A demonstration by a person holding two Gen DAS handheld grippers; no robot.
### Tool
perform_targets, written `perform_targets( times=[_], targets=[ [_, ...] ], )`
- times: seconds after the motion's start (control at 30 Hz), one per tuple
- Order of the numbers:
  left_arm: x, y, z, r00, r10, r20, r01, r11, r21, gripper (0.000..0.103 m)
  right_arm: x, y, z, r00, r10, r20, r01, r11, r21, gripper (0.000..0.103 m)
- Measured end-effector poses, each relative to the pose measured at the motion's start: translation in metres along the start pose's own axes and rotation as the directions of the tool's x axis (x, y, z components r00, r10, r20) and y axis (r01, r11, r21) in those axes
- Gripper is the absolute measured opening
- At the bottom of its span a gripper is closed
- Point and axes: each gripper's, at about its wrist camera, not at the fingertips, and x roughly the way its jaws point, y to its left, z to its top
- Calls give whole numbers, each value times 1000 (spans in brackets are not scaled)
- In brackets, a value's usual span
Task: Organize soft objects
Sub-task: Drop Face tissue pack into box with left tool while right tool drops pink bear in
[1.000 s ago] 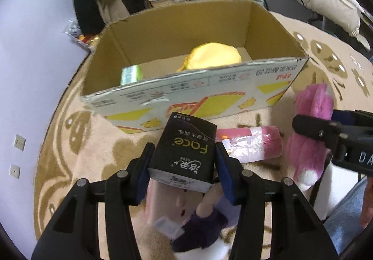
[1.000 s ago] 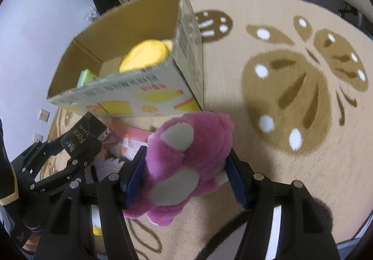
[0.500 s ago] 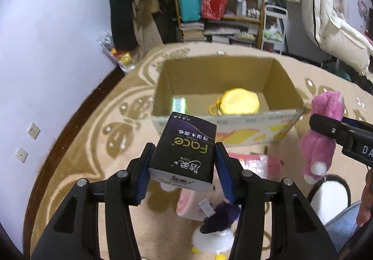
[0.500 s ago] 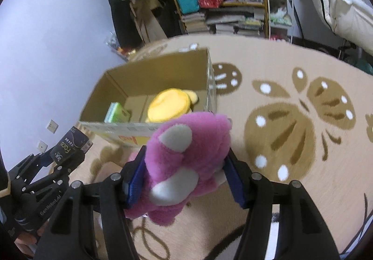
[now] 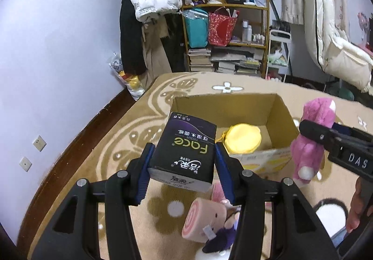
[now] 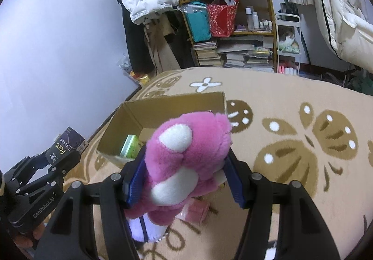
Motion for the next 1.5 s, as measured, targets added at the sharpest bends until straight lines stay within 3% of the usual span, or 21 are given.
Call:
perform_targets(
  times=[0.5,1.1,1.2,1.37,1.5],
  targets=[
    [37,0,23,998,7,55,-6,1000,-27,50,23,7,17,996,21,86,-17,999,-49,65],
    [77,-1,22,999,29,17,-28,998,-51,52,54,-10,30,993,41,115,-40,999,-12,69],
    [81,-1,21,999,51,13,-50,997,-56,66,56,-12,29,993,44,112,-43,999,-12,69],
    [80,4,20,997,75,12,-74,994,-81,85,58,-12,27,993,40,110,-39,999,-17,87],
    [74,12,19,995,101,11,-99,988,-118,99,60,-12,26,993,42,106,-38,999,-34,95]
  ],
)
